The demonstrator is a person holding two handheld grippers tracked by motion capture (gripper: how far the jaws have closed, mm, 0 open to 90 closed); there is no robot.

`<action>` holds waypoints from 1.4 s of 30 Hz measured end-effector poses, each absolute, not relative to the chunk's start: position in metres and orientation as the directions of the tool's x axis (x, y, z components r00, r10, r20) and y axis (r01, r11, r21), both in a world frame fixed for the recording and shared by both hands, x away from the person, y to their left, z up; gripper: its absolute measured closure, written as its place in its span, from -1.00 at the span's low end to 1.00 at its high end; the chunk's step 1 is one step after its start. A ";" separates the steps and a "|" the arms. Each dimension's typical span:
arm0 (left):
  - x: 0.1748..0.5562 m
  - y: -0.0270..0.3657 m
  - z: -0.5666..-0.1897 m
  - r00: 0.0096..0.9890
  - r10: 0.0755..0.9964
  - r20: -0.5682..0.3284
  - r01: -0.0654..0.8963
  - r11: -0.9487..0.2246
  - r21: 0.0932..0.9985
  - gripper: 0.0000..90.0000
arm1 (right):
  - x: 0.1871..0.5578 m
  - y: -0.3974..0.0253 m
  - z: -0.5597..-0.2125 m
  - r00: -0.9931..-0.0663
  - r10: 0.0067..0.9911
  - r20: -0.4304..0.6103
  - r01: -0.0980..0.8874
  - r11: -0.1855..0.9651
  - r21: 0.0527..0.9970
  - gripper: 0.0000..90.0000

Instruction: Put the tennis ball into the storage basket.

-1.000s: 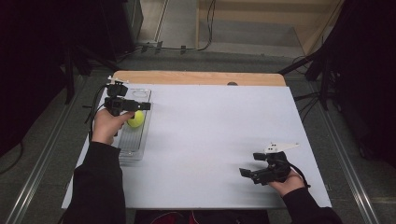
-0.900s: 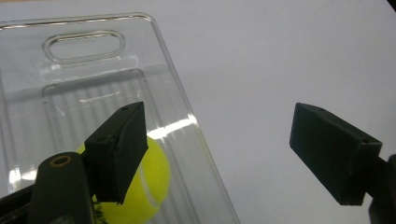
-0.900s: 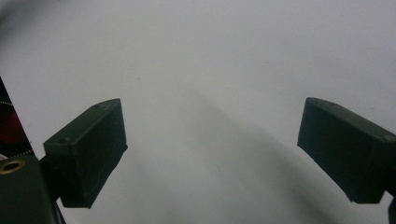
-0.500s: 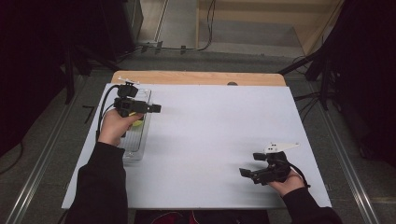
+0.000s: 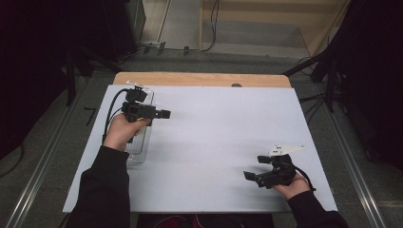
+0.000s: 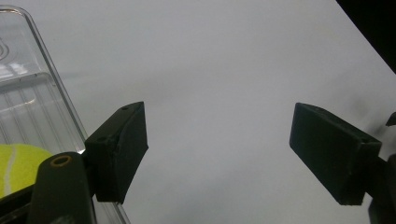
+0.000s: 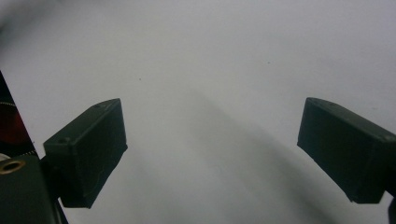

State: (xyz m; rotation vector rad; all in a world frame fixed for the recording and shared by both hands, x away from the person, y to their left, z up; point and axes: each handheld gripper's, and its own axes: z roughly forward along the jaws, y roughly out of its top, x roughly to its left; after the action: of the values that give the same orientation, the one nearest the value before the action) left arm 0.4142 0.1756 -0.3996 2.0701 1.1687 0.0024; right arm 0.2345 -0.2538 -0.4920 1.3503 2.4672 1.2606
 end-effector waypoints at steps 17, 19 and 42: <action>0.385 0.167 -0.407 0.639 0.684 -0.353 0.712 -0.350 0.609 -0.56 | 0.235 -0.254 -0.491 -0.611 0.726 0.316 0.680 0.276 0.679 -0.86; 0.382 0.166 -0.408 0.647 0.674 -0.357 0.707 -0.354 0.612 -0.56 | 0.235 -0.254 -0.491 -0.608 0.728 0.318 0.682 0.273 0.679 -0.86; 0.343 0.165 -0.429 0.711 0.621 -0.332 0.652 -0.403 0.642 -0.56 | 0.235 -0.255 -0.491 -0.608 0.726 0.321 0.681 0.269 0.681 -0.86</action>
State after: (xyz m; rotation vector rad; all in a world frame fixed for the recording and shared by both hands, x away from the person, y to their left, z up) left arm 0.3429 0.1653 -0.4287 2.1259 0.9645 -0.0507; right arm 0.2348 -0.2546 -0.4909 1.3638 2.4584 1.2737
